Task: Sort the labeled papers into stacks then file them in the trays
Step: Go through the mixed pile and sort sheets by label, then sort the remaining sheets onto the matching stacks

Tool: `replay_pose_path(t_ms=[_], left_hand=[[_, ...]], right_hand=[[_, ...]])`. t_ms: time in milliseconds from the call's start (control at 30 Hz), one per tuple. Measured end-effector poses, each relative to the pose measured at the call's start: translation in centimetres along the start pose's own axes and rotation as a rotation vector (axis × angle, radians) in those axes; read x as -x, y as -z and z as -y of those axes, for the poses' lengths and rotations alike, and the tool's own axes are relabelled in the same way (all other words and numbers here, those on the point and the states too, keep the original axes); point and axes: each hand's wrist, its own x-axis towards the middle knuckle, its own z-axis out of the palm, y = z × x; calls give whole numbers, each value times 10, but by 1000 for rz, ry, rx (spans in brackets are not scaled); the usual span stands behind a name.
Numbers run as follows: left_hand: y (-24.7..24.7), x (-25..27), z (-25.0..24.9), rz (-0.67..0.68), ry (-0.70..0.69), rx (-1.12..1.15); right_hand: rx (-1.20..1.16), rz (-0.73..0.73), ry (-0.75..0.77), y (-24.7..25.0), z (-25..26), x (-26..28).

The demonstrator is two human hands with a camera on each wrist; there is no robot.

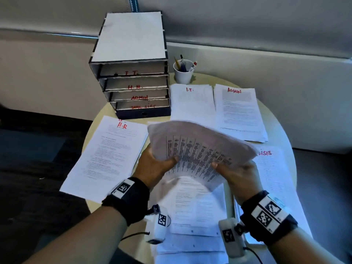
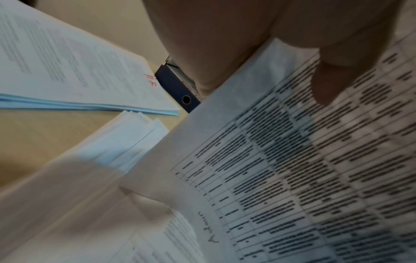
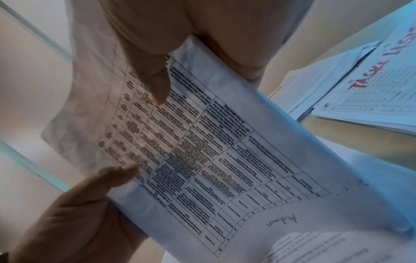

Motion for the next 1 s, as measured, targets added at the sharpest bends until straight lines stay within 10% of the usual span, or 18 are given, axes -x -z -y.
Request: replay_pose_path(t_ms=[233,367,467,700,867,933,1000], left_hand=[[-2,-17,2,95,-57,-349],[-7,-15,-51,242,-479,-856],[-34,-9,-92,375,-645,-1283],[-67,-16,-117,530,-725,-1373],[-37,-54,-87,112,-621,-1167],[-19,-62,-60,-121,-443,-977],[-11,-61,-26,-69,-126,-907]], right_hand=[[221,-173,1,20,4,-20],[706,-390,718,48,54,-5],[1123,-133,1032,39,92,7],[1473,200,638,59,83,-20],[1222,245,280,111,84,-80],[1032,191,-13,141,80,-114],[665,55,-196,164,72,-143]])
